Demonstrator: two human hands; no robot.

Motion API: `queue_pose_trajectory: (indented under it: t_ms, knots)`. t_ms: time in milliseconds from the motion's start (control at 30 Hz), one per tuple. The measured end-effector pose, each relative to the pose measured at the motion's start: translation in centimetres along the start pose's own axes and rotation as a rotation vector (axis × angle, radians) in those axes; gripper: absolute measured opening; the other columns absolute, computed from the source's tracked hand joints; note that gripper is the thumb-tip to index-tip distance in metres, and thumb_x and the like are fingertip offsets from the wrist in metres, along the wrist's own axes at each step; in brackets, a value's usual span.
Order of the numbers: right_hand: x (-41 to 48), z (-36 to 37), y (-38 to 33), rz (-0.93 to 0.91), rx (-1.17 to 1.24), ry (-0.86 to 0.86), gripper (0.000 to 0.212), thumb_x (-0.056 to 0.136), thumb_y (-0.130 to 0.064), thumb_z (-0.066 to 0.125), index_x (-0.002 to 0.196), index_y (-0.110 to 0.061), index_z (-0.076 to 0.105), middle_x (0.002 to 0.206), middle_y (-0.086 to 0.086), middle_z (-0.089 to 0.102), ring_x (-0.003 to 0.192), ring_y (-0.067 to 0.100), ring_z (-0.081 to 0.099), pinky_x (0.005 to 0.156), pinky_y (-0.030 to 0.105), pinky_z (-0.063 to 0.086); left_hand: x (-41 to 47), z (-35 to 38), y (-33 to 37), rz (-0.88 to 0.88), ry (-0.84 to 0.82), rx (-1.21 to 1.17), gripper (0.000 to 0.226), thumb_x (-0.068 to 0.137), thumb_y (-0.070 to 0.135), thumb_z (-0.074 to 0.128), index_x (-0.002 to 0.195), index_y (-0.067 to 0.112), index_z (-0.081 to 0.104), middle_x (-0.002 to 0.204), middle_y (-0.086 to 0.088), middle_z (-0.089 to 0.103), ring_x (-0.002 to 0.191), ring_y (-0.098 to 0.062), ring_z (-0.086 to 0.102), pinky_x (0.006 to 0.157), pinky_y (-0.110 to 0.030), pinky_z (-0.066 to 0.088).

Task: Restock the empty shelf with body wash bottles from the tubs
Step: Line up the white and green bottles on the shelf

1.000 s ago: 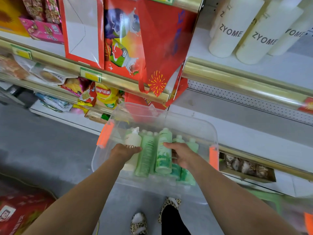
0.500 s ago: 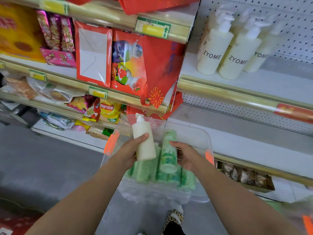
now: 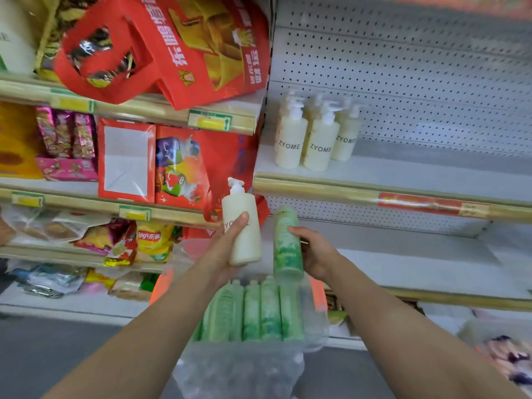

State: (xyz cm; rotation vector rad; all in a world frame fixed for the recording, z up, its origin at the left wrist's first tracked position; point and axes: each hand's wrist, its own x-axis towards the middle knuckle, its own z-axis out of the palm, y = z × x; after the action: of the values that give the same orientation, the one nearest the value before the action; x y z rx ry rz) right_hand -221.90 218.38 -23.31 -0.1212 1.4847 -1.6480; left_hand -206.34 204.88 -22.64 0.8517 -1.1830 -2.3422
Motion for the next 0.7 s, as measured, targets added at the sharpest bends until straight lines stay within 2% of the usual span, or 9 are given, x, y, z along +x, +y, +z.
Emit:
queue_pose_trajectory:
  t_ms: [100,200,233,300,400,467,567,700]
  knots:
    - [-1.3,-0.8,-2.0,-0.043,0.038,0.019,0.035,0.08,-0.019,0.076,0.109,-0.003,0.065,0.099,0.017,0.064,0.095,0.034,0.062,0.098,0.053,0.051,-0.1,2.4,1.3,0.021,-0.094,-0.027,0.066,0.071,0.048,0.072,0.127,0.018,0.057,0.104,-0.008,0.067,0.089,-0.022,0.065,0.071,-0.038,0.058]
    - [-2.5,-1.7,-4.0,-0.075,0.072,0.012,0.052,0.067,-0.023,0.078,0.112,-0.002,0.063,0.098,0.016,0.063,0.089,0.033,0.064,0.08,0.045,0.058,0.4,4.3,1.9,0.039,-0.154,-0.007,0.066,0.076,0.051,0.075,0.13,0.017,0.056,0.112,-0.013,0.068,0.097,-0.025,0.066,0.074,-0.042,0.057]
    - [-2.8,-2.1,-4.7,-0.092,0.076,0.004,0.052,0.068,-0.023,0.077,0.113,-0.002,0.062,0.097,0.015,0.063,0.086,0.033,0.065,0.076,0.043,0.057,0.5,4.9,2.0,0.049,-0.168,0.001,0.071,0.075,0.052,0.076,0.132,0.018,0.055,0.119,-0.015,0.067,0.101,-0.027,0.066,0.073,-0.042,0.057]
    - [-3.3,-2.7,-6.2,-0.132,0.087,0.001,0.04,0.079,-0.02,0.074,0.113,-0.002,0.062,0.098,0.015,0.063,0.086,0.032,0.065,0.076,0.042,0.057,0.7,6.3,2.3,0.078,-0.201,0.017,0.074,0.073,0.048,0.078,0.135,0.017,0.053,0.125,-0.017,0.064,0.103,-0.028,0.065,0.07,-0.04,0.057]
    - [-3.7,-3.7,-8.6,-0.194,0.123,0.002,0.032,0.086,-0.018,0.067,0.113,-0.002,0.063,0.095,0.015,0.064,0.085,0.031,0.066,0.077,0.043,0.056,0.8,8.5,3.0,0.086,-0.271,0.013,0.057,0.078,0.035,0.072,0.127,0.011,0.057,0.109,-0.012,0.068,0.095,-0.025,0.066,0.065,-0.036,0.057]
    - [-3.6,-4.5,-10.1,-0.248,0.129,-0.01,0.037,0.083,-0.019,0.069,0.115,-0.003,0.062,0.094,0.014,0.066,0.082,0.031,0.068,0.075,0.042,0.056,1.2,9.9,3.3,0.092,-0.316,-0.006,0.046,0.08,0.024,0.07,0.122,0.009,0.06,0.103,-0.01,0.068,0.093,-0.024,0.066,0.072,-0.039,0.056]
    - [-3.4,-6.4,-12.7,-0.296,0.138,-0.024,0.039,0.075,-0.02,0.071,0.111,-0.005,0.064,0.089,0.013,0.069,0.077,0.03,0.07,0.073,0.041,0.057,2.4,12.1,3.5,0.149,-0.35,0.03,0.052,0.075,0.022,0.072,0.124,0.009,0.058,0.111,-0.009,0.069,0.1,-0.024,0.066,0.078,-0.042,0.056]
    - [-2.7,-9.8,-16.5,-0.34,0.127,-0.041,0.024,0.086,-0.02,0.063,0.106,-0.006,0.065,0.083,0.012,0.067,0.07,0.028,0.069,0.068,0.037,0.056,4.3,15.7,3.0,0.254,-0.287,0.131,0.076,0.069,0.025,0.082,0.135,0.011,0.047,0.126,-0.01,0.065,0.113,-0.026,0.064,0.092,-0.049,0.054]
